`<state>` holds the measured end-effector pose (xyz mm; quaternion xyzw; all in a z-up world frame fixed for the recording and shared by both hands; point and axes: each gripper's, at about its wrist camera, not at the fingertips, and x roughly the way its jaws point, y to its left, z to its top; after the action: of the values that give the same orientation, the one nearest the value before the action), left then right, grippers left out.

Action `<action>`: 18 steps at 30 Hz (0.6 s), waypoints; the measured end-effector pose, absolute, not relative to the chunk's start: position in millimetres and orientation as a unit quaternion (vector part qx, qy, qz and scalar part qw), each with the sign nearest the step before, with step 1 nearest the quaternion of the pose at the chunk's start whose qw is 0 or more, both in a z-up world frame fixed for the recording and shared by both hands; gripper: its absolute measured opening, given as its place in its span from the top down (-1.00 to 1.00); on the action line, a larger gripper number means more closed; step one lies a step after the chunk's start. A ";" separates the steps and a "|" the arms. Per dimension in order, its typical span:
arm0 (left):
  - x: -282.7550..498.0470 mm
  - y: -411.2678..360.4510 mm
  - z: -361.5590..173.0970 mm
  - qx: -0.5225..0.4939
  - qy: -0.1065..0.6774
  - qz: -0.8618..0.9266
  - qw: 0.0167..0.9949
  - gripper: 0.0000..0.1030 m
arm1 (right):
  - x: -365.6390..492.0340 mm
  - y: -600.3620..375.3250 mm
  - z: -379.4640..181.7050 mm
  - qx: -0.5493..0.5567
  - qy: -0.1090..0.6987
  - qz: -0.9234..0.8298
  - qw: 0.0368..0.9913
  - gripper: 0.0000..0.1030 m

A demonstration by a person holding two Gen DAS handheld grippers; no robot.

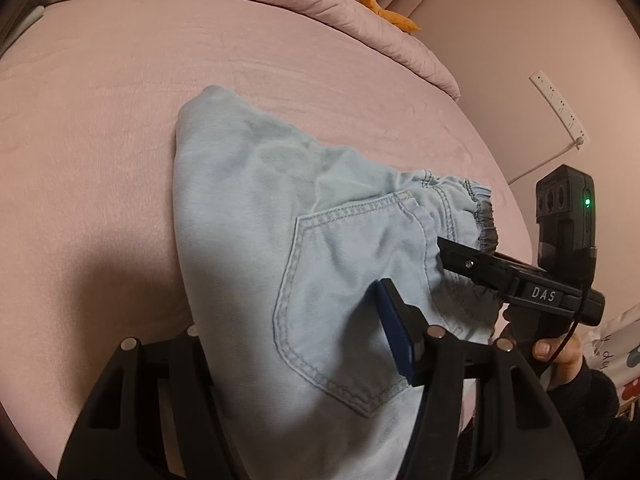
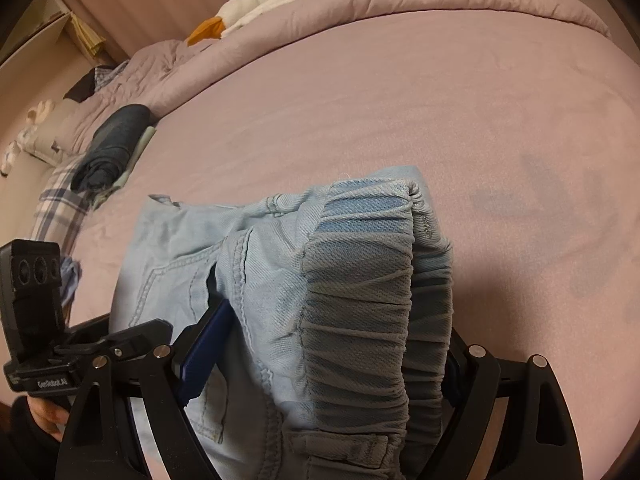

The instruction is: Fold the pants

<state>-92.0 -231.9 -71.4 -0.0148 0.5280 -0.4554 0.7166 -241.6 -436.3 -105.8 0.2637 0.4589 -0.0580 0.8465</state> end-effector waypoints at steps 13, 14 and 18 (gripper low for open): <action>-95.7 -235.5 -71.1 0.012 0.518 -0.447 0.729 -0.05 | -243.3 -427.1 -102.7 0.239 0.465 -0.083 0.849 -0.72; -95.9 -236.0 -70.8 0.014 0.518 -0.446 0.730 -0.05 | -244.0 -425.8 -102.5 0.236 0.465 -0.086 0.849 -0.71; -96.4 -237.2 -69.4 0.021 0.516 -0.441 0.734 -0.05 | -245.1 -419.1 -99.2 0.227 0.462 -0.099 0.851 -0.66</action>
<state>-96.4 -237.2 -69.4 0.0207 0.5164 -0.4412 0.7336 -245.1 -419.1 -99.2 0.2267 0.4625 -0.0985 0.8515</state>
